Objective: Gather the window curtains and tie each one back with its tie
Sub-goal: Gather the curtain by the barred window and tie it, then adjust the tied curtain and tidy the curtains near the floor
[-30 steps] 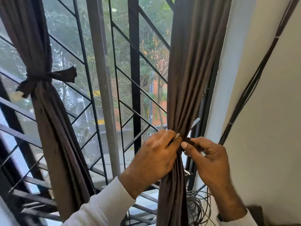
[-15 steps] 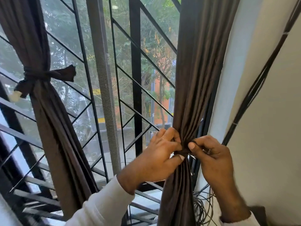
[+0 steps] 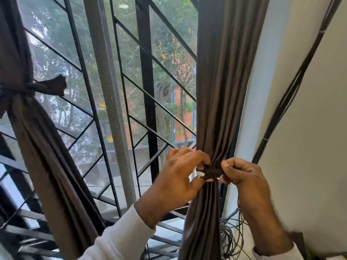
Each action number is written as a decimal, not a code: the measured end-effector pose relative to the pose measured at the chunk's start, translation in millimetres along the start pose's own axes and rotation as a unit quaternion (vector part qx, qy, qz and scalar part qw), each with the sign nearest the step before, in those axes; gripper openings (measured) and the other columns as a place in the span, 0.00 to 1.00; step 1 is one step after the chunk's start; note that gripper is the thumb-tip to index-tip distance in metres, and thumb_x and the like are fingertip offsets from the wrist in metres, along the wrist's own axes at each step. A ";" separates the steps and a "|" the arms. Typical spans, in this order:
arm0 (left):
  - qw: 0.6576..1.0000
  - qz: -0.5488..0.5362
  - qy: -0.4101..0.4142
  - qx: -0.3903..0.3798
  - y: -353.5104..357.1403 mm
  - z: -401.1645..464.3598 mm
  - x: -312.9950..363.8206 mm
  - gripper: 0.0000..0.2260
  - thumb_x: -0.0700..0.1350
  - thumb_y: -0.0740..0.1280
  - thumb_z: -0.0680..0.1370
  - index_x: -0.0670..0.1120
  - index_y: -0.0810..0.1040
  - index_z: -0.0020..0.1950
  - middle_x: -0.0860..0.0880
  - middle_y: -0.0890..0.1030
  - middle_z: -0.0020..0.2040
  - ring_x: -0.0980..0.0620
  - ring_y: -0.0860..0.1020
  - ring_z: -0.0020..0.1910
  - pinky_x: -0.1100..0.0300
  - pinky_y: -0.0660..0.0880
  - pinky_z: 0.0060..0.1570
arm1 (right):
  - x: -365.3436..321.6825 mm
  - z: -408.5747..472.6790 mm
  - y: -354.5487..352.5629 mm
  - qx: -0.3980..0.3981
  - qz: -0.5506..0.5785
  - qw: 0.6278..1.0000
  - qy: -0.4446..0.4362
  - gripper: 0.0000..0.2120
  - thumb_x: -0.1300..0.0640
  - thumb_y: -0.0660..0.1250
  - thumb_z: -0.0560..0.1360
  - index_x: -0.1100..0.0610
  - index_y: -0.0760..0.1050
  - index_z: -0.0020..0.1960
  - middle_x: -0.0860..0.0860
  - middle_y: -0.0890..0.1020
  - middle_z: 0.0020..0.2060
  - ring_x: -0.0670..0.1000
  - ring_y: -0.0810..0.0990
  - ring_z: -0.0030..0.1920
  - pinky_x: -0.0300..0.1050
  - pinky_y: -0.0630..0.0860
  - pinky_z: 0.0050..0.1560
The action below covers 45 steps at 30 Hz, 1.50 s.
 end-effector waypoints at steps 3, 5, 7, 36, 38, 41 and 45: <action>0.995 0.061 0.065 0.036 0.4 -7.8 8.8 0.08 0.36 0.76 0.76 0.46 0.83 0.51 0.51 0.83 0.49 0.48 0.83 0.54 0.41 0.71 0.59 | 5.2 1.1 0.3 -0.002 0.018 1.000 0.003 0.13 0.54 0.74 0.75 0.64 0.82 0.39 0.62 0.81 0.32 0.58 0.75 0.36 0.54 0.73 0.46; 0.992 0.084 0.079 0.040 5.3 -15.2 8.7 0.04 0.37 0.74 0.78 0.45 0.85 0.52 0.49 0.85 0.53 0.47 0.83 0.61 0.39 0.71 0.64 | 8.0 2.6 1.3 0.003 0.024 1.000 0.007 0.12 0.55 0.75 0.76 0.64 0.83 0.39 0.64 0.80 0.33 0.58 0.75 0.36 0.56 0.72 0.46; 0.990 0.099 0.084 0.044 7.8 -21.6 8.4 0.05 0.38 0.73 0.80 0.45 0.86 0.53 0.47 0.86 0.57 0.45 0.82 0.67 0.37 0.70 0.66 | 10.4 3.6 2.0 0.010 0.028 1.000 0.007 0.10 0.57 0.75 0.77 0.62 0.84 0.39 0.62 0.80 0.31 0.57 0.75 0.35 0.54 0.72 0.44; 0.984 0.144 0.022 0.105 25.1 -40.0 3.0 0.01 0.44 0.77 0.78 0.49 0.88 0.48 0.53 0.78 0.46 0.48 0.76 0.58 0.49 0.65 0.58 | -18.4 54.0 -43.8 0.185 -0.130 0.969 -0.095 0.08 0.57 0.78 0.75 0.52 0.85 0.38 0.53 0.84 0.33 0.51 0.82 0.34 0.44 0.80 0.44; 0.985 0.136 0.009 0.106 27.9 -38.8 -2.9 0.02 0.44 0.78 0.78 0.49 0.88 0.50 0.54 0.79 0.48 0.49 0.76 0.58 0.50 0.67 0.57 | -13.1 51.4 -41.5 0.191 -0.153 0.964 -0.102 0.06 0.55 0.77 0.77 0.51 0.85 0.41 0.53 0.85 0.35 0.54 0.84 0.36 0.49 0.83 0.44; 0.989 0.095 -0.029 0.109 29.6 -42.2 -14.8 0.06 0.46 0.76 0.81 0.48 0.88 0.57 0.54 0.82 0.50 0.49 0.77 0.56 0.50 0.71 0.56 | -3.7 35.8 -36.2 0.182 -0.183 0.958 -0.127 0.01 0.52 0.73 0.81 0.48 0.83 0.51 0.51 0.86 0.42 0.57 0.86 0.41 0.53 0.84 0.46; 0.985 0.069 -0.105 0.115 36.4 -77.0 -39.2 0.12 0.48 0.75 0.81 0.45 0.85 0.63 0.51 0.83 0.52 0.47 0.79 0.55 0.50 0.76 0.59 | 14.2 -4.1 -41.5 0.228 -0.171 0.947 -0.151 0.08 0.56 0.72 0.82 0.52 0.77 0.60 0.51 0.83 0.46 0.41 0.80 0.39 0.35 0.78 0.45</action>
Point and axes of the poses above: each hand's wrist, its own z-axis towards the middle knuckle, its own y-axis out of the palm, x = y × z, the point moved 9 cm from there along z, towards the middle knuckle
